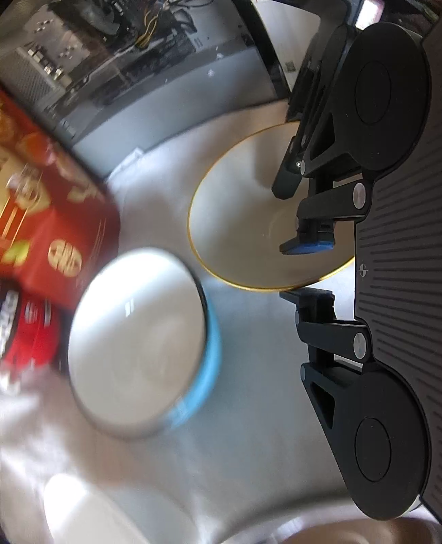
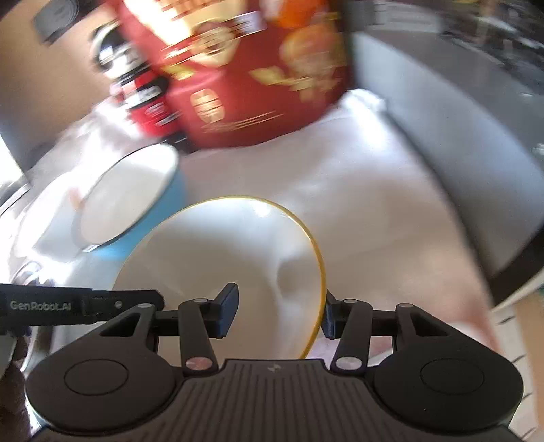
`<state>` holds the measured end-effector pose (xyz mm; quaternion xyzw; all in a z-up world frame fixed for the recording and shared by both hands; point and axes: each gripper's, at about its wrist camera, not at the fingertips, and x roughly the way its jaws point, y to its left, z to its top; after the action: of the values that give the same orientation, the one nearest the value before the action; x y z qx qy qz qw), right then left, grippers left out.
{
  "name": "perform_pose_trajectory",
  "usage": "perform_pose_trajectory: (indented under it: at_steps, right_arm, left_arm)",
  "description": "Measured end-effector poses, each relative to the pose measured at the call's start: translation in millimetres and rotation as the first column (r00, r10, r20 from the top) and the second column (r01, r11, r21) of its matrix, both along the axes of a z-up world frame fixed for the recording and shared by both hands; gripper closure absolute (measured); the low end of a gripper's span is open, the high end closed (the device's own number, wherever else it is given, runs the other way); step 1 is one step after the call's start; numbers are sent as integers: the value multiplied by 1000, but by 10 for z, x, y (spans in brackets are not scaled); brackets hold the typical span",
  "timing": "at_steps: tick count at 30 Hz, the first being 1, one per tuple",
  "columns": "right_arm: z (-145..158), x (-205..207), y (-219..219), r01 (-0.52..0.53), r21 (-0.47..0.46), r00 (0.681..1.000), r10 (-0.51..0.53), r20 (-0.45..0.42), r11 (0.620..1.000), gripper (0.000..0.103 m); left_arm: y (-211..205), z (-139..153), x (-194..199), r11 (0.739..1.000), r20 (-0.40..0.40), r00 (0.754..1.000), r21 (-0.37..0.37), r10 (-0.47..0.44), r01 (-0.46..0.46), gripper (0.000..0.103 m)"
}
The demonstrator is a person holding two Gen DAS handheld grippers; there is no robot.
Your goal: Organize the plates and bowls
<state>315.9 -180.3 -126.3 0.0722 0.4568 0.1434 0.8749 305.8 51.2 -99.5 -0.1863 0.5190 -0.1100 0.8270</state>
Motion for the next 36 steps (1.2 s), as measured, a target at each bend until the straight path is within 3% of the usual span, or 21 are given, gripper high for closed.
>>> perform_pose_trajectory:
  at_steps: [7,11,24,36]
  right_arm:
    - [23,-232,454,-180,17,983,180,-19,984,55]
    - [10,-305,607,-244,3,970,244,-23,970,54]
    - [-5,-368,702,-283,21,959,283,-28,959,54]
    - [29,-342,618,-306,53,951,308,-39,951,54]
  left_arm:
    - [447,-8,-438,995,-4,996,25,93,-93,80]
    - [612,-19,-539,992,2,992,-5,127,-127,80]
    - [681,-12,-584,988,-10,987,0,158,-158,81]
    - [709,102,-539,993,4,993,26,116,-116,80]
